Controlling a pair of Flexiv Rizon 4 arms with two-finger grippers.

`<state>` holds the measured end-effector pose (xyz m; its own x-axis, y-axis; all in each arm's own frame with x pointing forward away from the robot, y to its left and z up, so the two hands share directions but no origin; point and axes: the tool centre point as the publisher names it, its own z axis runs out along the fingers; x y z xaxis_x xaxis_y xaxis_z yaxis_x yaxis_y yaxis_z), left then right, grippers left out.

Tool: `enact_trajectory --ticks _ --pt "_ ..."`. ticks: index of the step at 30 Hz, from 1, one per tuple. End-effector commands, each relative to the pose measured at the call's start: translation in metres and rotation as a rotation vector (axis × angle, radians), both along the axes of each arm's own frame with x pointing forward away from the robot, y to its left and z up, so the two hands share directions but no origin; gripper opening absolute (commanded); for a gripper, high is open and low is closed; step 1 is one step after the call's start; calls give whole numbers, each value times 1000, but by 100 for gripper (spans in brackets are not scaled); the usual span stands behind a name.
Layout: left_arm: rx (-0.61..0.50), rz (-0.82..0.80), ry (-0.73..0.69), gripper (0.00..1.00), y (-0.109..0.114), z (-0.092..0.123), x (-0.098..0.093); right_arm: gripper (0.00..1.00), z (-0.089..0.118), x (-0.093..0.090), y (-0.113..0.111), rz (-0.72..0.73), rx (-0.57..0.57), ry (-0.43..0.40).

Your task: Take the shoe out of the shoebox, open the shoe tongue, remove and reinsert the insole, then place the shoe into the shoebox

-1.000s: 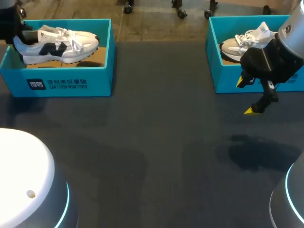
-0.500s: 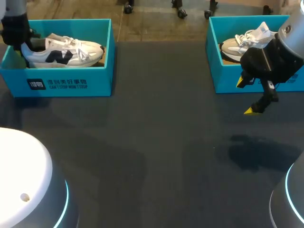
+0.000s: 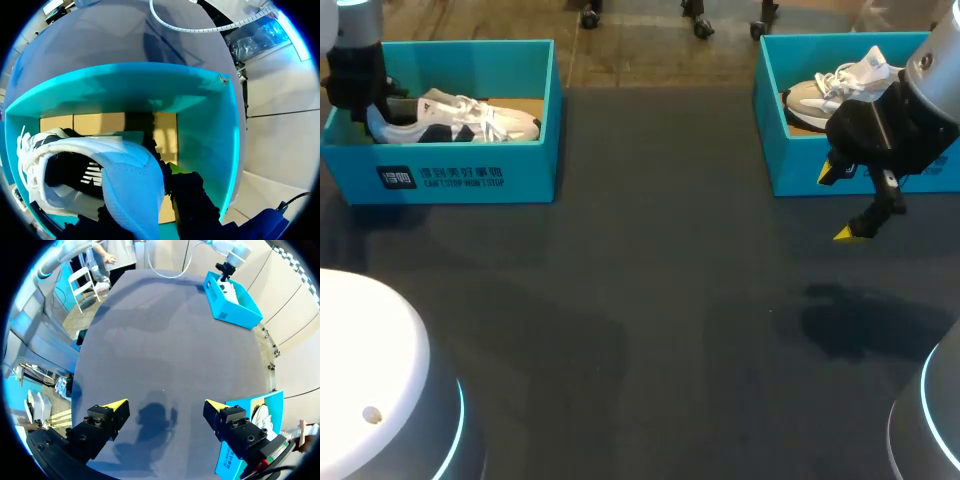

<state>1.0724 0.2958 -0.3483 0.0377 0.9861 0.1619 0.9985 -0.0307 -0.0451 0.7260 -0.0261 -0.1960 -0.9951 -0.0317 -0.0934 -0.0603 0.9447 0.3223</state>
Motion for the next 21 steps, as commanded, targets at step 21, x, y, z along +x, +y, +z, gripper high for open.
enact_trajectory --ticks 21 --pt "8 -20 71 0 -1 -33 -7 100 -1 0 0 0 0 0"
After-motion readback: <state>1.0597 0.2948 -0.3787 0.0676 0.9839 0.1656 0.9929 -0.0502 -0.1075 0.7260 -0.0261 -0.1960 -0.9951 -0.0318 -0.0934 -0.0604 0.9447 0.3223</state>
